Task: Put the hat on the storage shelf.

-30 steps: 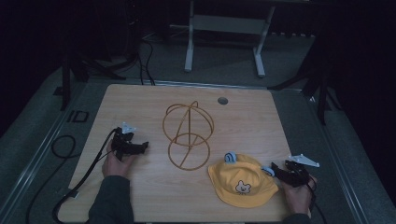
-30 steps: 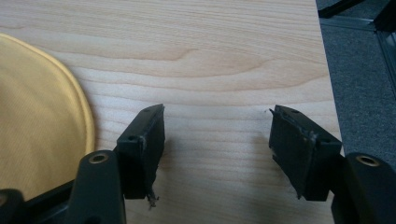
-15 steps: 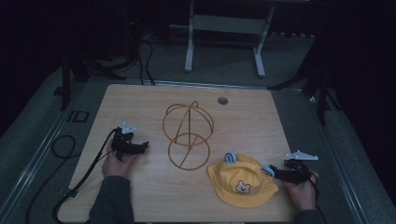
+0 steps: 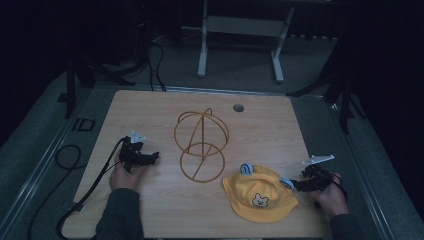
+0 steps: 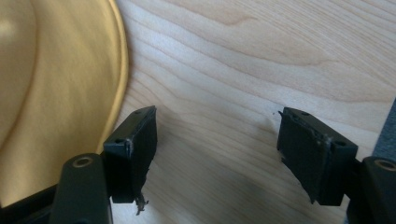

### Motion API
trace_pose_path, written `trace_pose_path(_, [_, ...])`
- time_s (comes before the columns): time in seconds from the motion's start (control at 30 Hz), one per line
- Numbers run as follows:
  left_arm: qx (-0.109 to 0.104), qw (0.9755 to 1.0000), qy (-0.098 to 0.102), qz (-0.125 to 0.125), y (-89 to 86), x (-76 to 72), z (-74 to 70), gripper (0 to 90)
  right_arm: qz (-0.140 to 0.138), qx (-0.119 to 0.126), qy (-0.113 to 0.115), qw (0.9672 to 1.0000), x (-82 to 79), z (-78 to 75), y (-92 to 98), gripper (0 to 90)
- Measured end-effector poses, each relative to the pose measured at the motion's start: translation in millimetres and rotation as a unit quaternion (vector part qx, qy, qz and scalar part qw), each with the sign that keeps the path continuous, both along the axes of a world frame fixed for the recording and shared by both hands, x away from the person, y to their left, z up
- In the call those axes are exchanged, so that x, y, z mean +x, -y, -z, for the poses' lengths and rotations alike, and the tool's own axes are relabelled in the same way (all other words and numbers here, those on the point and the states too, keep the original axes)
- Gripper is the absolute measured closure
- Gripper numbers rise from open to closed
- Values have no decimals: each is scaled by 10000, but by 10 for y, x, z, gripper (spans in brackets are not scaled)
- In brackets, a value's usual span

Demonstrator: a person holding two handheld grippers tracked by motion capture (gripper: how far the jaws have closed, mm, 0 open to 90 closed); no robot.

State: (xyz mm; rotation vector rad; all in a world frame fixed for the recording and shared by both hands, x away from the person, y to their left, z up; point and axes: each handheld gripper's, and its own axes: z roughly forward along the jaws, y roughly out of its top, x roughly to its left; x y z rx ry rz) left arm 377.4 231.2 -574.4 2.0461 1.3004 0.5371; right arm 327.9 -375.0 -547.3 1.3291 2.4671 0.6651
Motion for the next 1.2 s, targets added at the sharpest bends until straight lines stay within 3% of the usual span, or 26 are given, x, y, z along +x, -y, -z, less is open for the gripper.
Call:
trace_pose_path(0.2, [0,10000,1,1,0,0,0,129,-226,-96,34,9997,20,-107,23,284])
trace_pose_path(0.4, [-3,10000,2,-2,1,0,0,129,-587,-219,115,9980,38,-350,7,291])
trace_pose_path(0.57, [-2,10000,0,-1,0,0,0,129,-804,-159,183,9965,42,-527,-17,311])
trace_pose_path(0.73, [-2,10000,0,0,0,0,0,129,-1090,-232,183,9936,42,-625,-66,325])
trace_pose_path(0.9, [0,10000,0,0,0,0,0,129,-1255,-388,168,9912,36,-714,-118,335])
trace_pose_path(1.2, [0,10000,0,1,0,0,0,129,-1537,-449,181,9869,2,-935,-206,340])
